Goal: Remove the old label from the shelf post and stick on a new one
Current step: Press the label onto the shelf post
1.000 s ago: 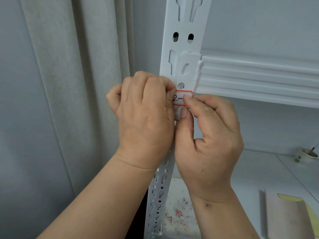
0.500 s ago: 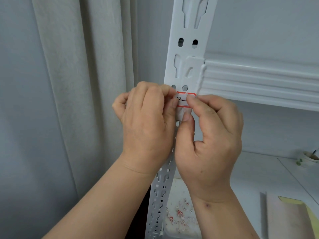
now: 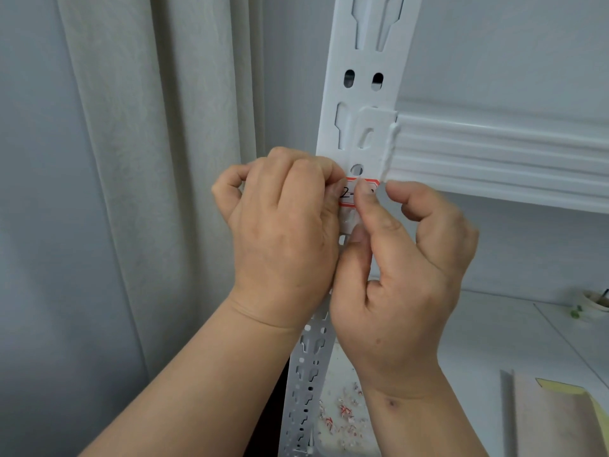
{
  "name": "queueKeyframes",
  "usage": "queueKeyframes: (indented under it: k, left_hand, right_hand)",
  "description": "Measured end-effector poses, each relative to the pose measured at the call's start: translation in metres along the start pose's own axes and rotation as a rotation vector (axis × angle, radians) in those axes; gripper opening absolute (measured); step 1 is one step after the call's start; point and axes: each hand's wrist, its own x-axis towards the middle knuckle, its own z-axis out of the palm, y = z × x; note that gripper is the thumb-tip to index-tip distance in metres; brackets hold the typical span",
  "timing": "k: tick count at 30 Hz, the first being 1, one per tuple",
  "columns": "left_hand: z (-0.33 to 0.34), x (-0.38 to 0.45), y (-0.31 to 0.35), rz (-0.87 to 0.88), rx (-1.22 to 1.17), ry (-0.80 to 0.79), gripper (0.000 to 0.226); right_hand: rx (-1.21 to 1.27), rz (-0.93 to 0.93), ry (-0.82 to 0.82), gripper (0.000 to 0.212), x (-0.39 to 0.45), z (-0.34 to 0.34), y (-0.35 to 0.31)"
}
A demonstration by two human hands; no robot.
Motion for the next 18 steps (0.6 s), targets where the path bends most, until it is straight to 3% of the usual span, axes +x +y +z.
queueKeyframes:
  k: [11, 18]
  left_hand:
    - [-0.001, 0.002, 0.002, -0.025, 0.022, -0.081, 0.016]
    - [-0.007, -0.006, 0.002, -0.088, -0.087, -0.079, 0.004]
  right_hand:
    - [0.055, 0.023, 0.0, 0.034, -0.002, 0.0, 0.0]
    - [0.169, 0.153, 0.056, 0.009, 0.007, 0.0, -0.002]
